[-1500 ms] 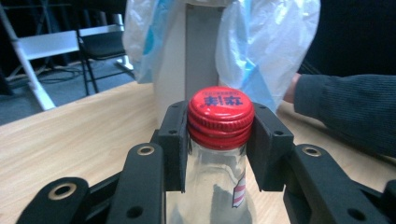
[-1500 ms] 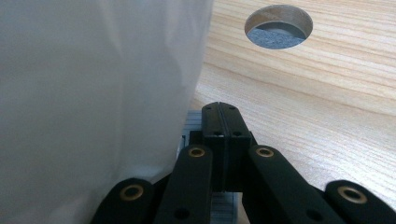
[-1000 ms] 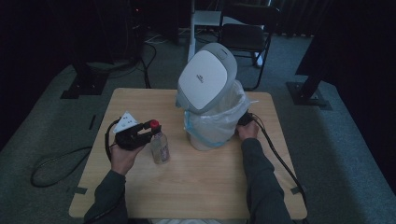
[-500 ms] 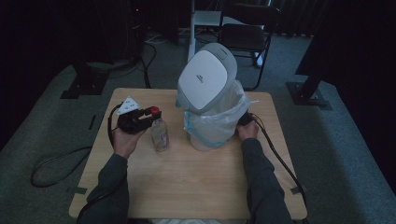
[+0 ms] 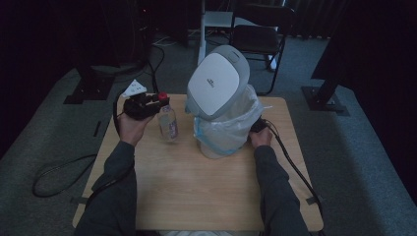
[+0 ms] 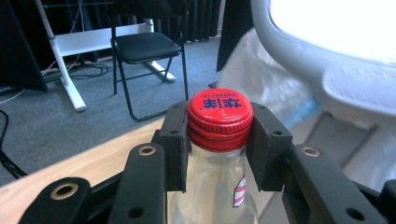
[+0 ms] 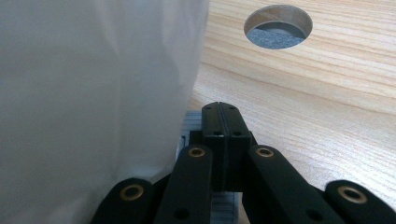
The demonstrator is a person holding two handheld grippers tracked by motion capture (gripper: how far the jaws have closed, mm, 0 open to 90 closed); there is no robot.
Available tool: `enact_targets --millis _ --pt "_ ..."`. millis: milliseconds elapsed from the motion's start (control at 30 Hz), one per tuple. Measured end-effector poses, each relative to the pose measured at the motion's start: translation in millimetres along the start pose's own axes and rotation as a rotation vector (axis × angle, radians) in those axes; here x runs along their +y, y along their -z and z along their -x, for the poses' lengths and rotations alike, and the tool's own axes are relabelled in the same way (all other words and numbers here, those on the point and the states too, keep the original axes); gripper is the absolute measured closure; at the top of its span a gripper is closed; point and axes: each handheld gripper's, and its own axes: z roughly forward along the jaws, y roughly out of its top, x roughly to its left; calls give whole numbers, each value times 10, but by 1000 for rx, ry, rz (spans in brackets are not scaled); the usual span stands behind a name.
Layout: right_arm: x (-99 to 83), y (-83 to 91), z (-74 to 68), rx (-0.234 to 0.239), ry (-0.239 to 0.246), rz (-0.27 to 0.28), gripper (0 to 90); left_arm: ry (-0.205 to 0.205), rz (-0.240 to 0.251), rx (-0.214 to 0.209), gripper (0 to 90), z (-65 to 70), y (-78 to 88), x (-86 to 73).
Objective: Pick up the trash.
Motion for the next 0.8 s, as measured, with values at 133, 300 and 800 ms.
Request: enact_targets --millis 133,300,800 --pt "-5 -1 -7 -5 -3 5 900 -1 3 13 633 -104 -26 150" --pt "-3 -1 -2 -1 -3 4 900 3 0 16 633 -178 -71 301" --pt "-6 -2 -2 -2 -3 6 900 -29 -1 24 633 -157 -262 779"
